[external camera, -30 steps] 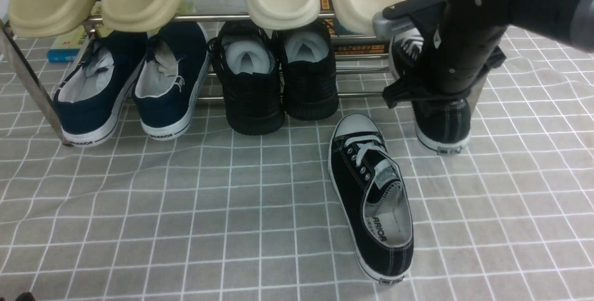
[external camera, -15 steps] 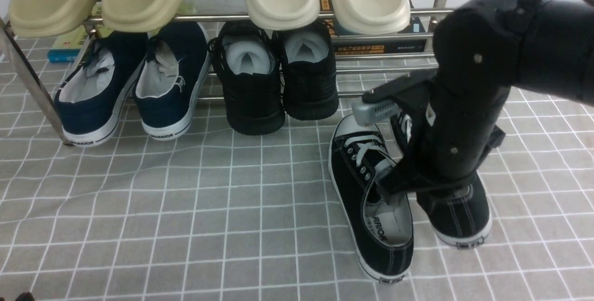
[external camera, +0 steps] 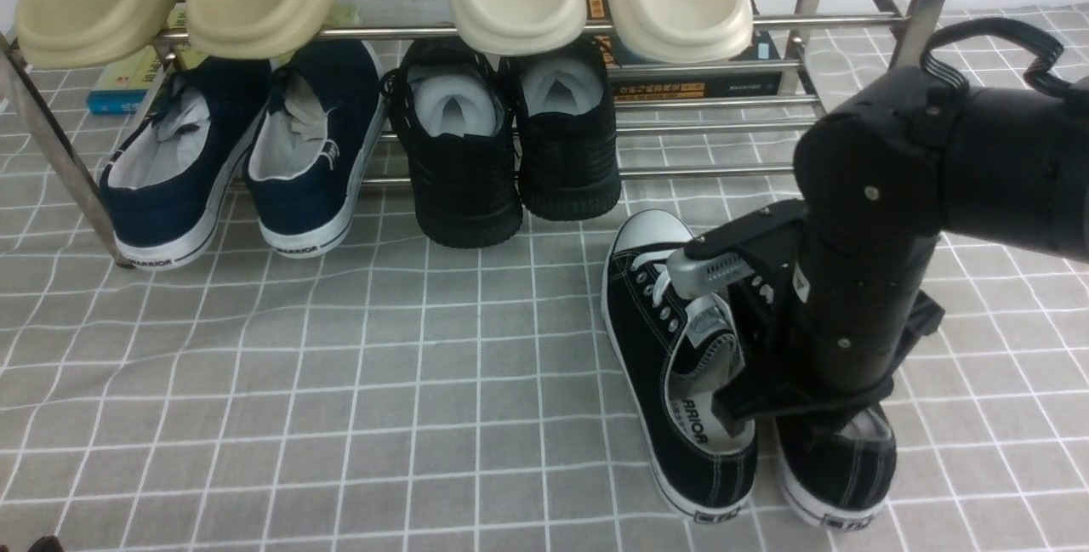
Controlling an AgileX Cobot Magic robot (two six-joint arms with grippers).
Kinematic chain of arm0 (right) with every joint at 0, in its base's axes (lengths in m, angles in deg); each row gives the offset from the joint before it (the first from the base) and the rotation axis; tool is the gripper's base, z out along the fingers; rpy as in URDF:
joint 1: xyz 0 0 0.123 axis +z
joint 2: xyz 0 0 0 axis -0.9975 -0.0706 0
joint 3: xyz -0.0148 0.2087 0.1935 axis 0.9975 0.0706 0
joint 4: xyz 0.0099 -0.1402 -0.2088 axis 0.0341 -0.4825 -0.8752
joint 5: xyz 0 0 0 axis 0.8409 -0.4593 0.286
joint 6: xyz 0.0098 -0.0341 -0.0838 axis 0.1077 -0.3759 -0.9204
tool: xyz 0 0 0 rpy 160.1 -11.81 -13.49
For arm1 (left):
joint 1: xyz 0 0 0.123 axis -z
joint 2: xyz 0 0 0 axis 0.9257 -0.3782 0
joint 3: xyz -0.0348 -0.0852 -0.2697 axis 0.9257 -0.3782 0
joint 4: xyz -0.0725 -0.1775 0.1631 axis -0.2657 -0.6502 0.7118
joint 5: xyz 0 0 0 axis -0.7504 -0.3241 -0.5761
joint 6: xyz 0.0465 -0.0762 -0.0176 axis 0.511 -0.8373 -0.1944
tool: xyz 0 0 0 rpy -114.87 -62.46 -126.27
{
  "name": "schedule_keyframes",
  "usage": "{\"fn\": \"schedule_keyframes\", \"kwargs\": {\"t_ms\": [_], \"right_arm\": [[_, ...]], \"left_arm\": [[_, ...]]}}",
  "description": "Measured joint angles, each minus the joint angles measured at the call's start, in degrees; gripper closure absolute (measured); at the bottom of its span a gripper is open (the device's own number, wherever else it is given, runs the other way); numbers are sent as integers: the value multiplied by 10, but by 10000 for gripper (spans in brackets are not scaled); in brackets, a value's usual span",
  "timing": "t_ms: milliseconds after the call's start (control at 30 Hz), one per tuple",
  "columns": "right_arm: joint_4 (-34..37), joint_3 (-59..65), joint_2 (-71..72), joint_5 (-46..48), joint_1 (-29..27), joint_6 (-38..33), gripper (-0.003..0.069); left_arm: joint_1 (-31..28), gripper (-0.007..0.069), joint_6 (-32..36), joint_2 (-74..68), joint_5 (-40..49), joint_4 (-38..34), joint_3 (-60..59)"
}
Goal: Take the shoes off the shelf with your hand from the grey coffee tablecloth.
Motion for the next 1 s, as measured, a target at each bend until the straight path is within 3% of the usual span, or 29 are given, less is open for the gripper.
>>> {"fn": "schedule_keyframes", "kwargs": {"t_ms": [167,300,367,600,700,833,1000], "right_arm": [[-8,-20,1,27,0,-3,380],[-9,-50,20,40,0,-22,344],[-9,-57,41,40,0,-24,358],[-13,-33,211,50,0,-25,550],[-14,33,343,40,0,-20,655],[-36,159,484,-87,0,-16,675],[-41,376,631,-389,0,2,675]], "left_arm": [[0,385,0,0,0,0,0],[0,385,0,0,0,0,0],[0,385,0,0,0,0,0],[0,385,0,0,0,0,0],[0,385,0,0,0,0,0],[0,385,0,0,0,0,0],[0,385,0,0,0,0,0]]}}
